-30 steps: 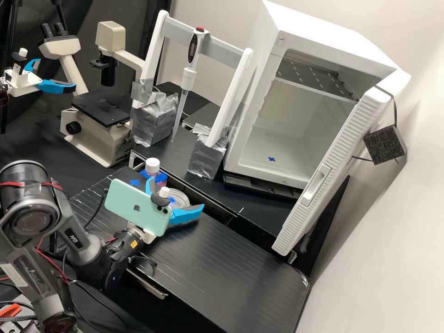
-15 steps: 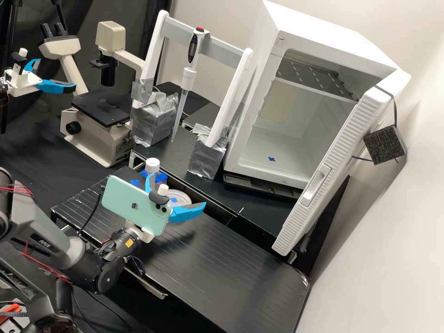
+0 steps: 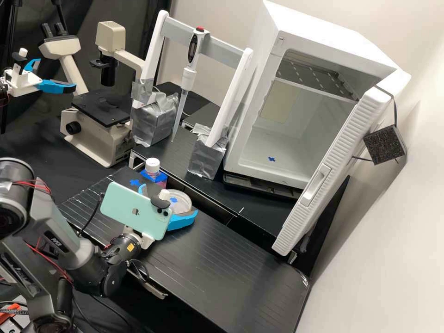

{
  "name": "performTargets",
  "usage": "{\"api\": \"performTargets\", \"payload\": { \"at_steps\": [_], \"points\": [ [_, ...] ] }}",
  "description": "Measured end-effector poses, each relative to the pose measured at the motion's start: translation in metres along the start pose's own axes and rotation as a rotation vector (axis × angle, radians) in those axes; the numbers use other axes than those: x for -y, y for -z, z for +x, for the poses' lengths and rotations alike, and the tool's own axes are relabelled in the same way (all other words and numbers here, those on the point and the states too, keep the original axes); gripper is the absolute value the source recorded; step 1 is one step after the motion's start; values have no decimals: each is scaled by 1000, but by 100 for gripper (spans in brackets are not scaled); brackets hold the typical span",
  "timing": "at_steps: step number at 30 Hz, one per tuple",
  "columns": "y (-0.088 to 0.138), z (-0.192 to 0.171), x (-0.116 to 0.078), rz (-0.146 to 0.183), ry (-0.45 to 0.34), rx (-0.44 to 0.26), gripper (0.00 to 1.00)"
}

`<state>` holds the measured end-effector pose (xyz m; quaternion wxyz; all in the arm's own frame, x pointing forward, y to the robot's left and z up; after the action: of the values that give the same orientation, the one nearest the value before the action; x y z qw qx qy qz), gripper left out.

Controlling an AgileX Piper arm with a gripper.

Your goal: Move the petri dish to the incubator

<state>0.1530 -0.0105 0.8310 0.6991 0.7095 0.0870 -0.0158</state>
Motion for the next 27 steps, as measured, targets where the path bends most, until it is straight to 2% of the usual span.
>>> {"api": "performTargets", "payload": {
  "at_steps": [6,16,21,27],
  "points": [
    [-2,1,1,14,3,-1,100],
    [-1,5,2,6,-9,-10,100],
    [-1,6,1,-9,-18,-8,100],
    [-2,7,2,-55,-23,-1,100]
  ]
}}
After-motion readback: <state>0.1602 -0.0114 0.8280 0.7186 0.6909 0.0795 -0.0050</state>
